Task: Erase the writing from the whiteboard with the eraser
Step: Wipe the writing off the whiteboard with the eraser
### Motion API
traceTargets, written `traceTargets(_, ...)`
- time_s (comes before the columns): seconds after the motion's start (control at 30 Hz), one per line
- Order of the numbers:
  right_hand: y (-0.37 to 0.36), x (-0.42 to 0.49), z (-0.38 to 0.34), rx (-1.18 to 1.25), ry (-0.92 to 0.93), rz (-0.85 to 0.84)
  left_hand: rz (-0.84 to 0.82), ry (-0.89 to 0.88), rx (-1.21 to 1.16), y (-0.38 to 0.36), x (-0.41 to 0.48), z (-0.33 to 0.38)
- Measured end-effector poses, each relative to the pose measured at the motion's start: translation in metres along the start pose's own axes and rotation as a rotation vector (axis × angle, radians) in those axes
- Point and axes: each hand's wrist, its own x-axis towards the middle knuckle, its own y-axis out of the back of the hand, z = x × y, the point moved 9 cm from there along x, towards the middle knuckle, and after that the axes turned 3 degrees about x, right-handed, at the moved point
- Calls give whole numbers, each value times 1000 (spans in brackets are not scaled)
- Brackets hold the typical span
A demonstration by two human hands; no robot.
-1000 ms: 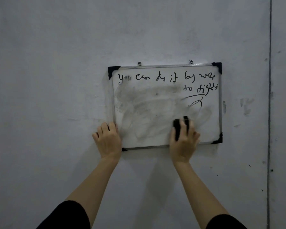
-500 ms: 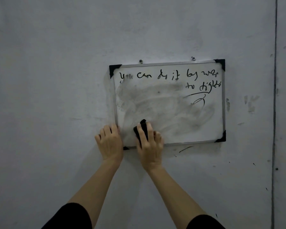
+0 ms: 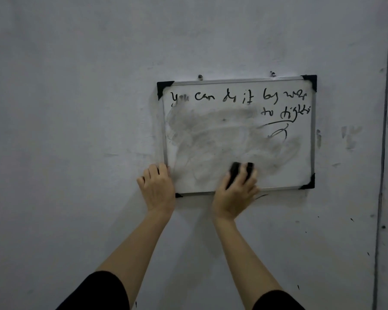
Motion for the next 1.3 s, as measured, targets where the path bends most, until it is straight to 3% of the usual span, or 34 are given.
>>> traceTargets(0.2, -17, -73, -56, 10, 611, -184, -13, 3, 56, -4, -11, -1)
traceTargets(0.27, -15, -70, -53, 16, 727, -198, -1, 0, 67, -4, -13, -2)
traceTargets(0.33, -10, -51, -34, -9, 690, -181, 5, -8, 66, -6, -13, -3)
traceTargets(0.47, 6, -16, 7, -69, 436, -108, 7, 13, 29, -9, -13, -4)
traceTargets(0.6, 4, -24, 4, -27, 170, -69, 19, 4, 2, -8, -13, -3)
traceTargets(0.67, -4, -44, -22, 3, 258, -92, 23, -1, 5, -5, -13, -2)
traceTargets(0.77, -18, -79, -63, 19, 589, -165, 10, -2, -4, -5, -12, -4)
traceTargets(0.9, -28, -64, -82, 45, 719, -169, -10, -4, -3, -6, -11, -5)
traceTargets(0.97, -25, -41, -72, 33, 662, -125, -15, -2, -11, -6, -12, -5)
traceTargets(1.1, -12, -7, -34, 23, 287, -19, -23, -1, -27, -8, -11, -4)
traceTargets(1.17, -12, -17, -32, 36, 185, -4, -27, -2, -20, -9, -11, -5)
traceTargets(1.2, -14, -27, -40, 42, 222, -16, -29, -10, -10, -10, -11, -5)
traceTargets(1.3, -25, -72, -75, 47, 587, -134, -43, -35, 17, -10, -11, -5)
